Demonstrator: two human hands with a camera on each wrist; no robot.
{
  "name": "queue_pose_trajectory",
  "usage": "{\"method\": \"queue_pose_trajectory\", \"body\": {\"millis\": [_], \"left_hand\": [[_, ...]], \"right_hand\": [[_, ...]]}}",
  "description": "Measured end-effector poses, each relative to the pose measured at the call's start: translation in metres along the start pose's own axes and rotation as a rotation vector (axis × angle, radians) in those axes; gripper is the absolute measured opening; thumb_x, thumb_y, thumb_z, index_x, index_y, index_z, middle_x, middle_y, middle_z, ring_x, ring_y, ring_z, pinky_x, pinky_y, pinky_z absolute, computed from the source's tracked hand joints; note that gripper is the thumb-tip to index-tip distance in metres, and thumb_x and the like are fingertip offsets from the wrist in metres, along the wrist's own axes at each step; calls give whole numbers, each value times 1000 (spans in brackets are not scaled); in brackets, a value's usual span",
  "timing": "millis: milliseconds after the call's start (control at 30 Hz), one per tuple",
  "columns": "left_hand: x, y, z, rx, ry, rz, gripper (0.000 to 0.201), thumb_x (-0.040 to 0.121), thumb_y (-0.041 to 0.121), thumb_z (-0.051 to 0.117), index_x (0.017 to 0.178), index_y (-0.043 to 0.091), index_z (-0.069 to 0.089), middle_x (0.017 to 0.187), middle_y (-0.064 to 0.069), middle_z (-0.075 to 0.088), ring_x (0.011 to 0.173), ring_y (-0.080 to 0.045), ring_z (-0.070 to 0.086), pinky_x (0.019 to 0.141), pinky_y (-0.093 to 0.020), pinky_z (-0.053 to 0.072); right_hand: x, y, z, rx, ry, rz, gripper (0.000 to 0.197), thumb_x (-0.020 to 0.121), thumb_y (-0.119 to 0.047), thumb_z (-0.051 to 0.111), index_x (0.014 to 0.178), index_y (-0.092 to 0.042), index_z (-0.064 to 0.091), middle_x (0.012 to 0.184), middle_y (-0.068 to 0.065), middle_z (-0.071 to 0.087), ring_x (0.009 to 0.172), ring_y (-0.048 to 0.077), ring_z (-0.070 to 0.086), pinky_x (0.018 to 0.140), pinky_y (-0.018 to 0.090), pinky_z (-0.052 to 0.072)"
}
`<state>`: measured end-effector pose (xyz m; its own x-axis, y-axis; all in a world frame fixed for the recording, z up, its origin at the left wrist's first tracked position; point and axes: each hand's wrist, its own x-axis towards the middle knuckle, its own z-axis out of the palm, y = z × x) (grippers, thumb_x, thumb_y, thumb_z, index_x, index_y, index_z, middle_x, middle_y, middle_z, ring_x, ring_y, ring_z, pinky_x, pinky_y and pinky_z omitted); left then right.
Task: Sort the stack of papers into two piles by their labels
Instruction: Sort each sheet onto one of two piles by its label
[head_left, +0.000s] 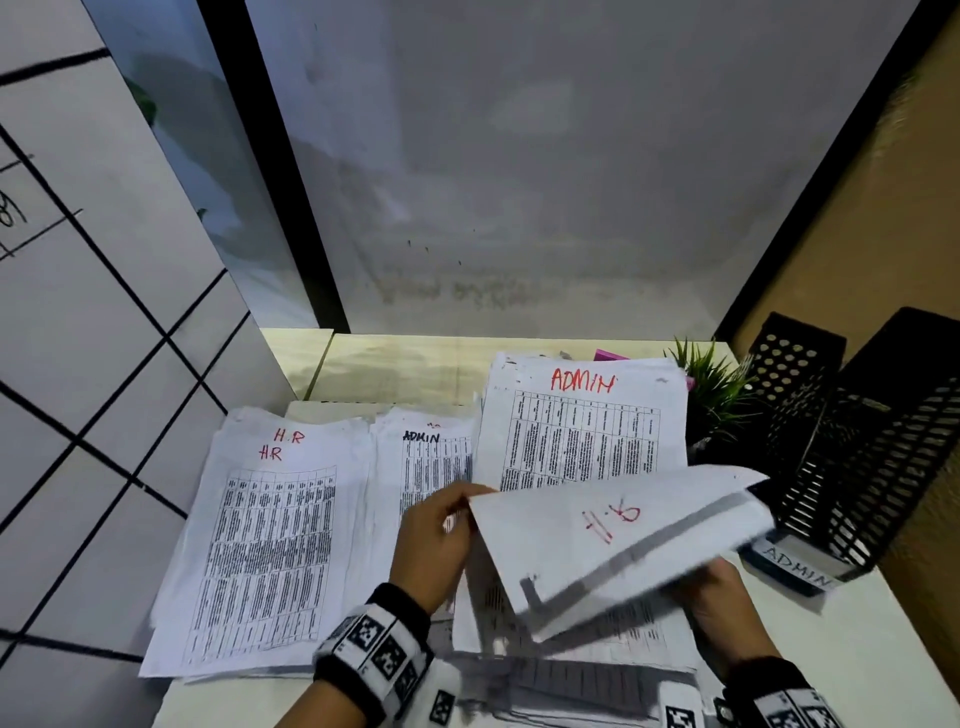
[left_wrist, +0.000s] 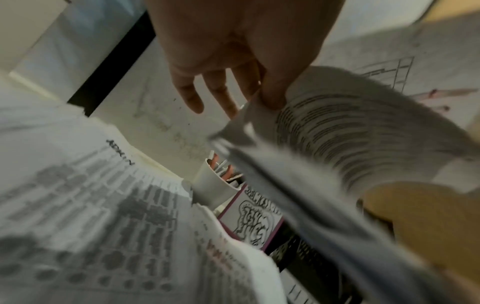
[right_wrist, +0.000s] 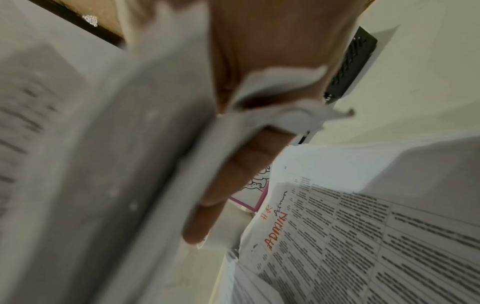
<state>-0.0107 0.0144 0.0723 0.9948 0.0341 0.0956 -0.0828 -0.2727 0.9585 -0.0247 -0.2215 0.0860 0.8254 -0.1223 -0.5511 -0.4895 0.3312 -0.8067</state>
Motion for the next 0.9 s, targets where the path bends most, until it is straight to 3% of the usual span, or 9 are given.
{"method": "queue_pose_trajectory", "body": {"millis": [100,167,233,333,433,533,633,767,900], "left_hand": [[9,6,4,-256,75,-134,33,90,-5,56,85,22,73,92,-1,74,94,-23,68,83,-38,54],[14,11,-1,-360,167,-197,17,90,7,61,84,20,71,91,-7,74,89,-29,68,79,-42,55],[21,13,-19,-436,304,-244,9,87,9,65,90,15,59,82,-9,69,77,-24,63,69,-35,53],[27,-4,-66,-274,486,-282,34,81,9,72,98,10,42,85,-2,60,76,-15,56,63,-24,40],[27,-35,-121,-1,573,-287,28,78,12,76,85,10,50,93,-6,65,86,-22,60,69,-28,44],[23,-73,-168,247,550,-354,13,83,7,69,91,15,63,105,-8,66,100,-31,61,88,-36,48],[16,-101,-204,396,432,-512,32,88,-1,58,113,17,64,120,-18,63,99,-41,63,87,-47,53],[14,-119,-222,552,182,-639,49,82,-13,57,130,-5,52,140,-22,48,126,-36,48,107,-39,35],[21,-114,-210,555,251,-634,47,85,-10,55,131,-8,48,151,-21,31,136,-36,36,112,-38,27]], "right_hand": [[-3,16,-48,-61,-6,-100,68,47,-12,88,107,5,62,100,28,71,89,40,68,83,50,55],[1,18,-45,-72,-57,-124,58,54,-6,81,109,3,63,103,27,71,88,40,69,84,55,55],[2,18,-47,3,-63,-140,44,67,5,70,110,1,63,99,23,73,82,37,71,70,48,60],[1,13,-67,44,54,-162,34,79,12,62,111,-1,61,84,11,76,69,24,73,55,32,58],[2,12,-77,39,113,-147,38,74,7,68,109,-4,61,82,4,76,62,16,72,49,24,55],[4,11,-79,30,93,-147,50,56,-3,75,103,-7,62,82,1,75,57,13,71,45,22,53],[5,9,-75,66,123,-136,34,80,12,62,109,-6,56,65,-4,74,53,9,69,44,19,52],[11,16,-74,21,69,-136,51,55,-2,75,103,-6,61,86,8,75,62,18,72,50,28,56],[10,17,-70,-40,29,-131,49,52,-3,74,99,-4,65,86,12,76,63,24,72,51,31,57]]}}
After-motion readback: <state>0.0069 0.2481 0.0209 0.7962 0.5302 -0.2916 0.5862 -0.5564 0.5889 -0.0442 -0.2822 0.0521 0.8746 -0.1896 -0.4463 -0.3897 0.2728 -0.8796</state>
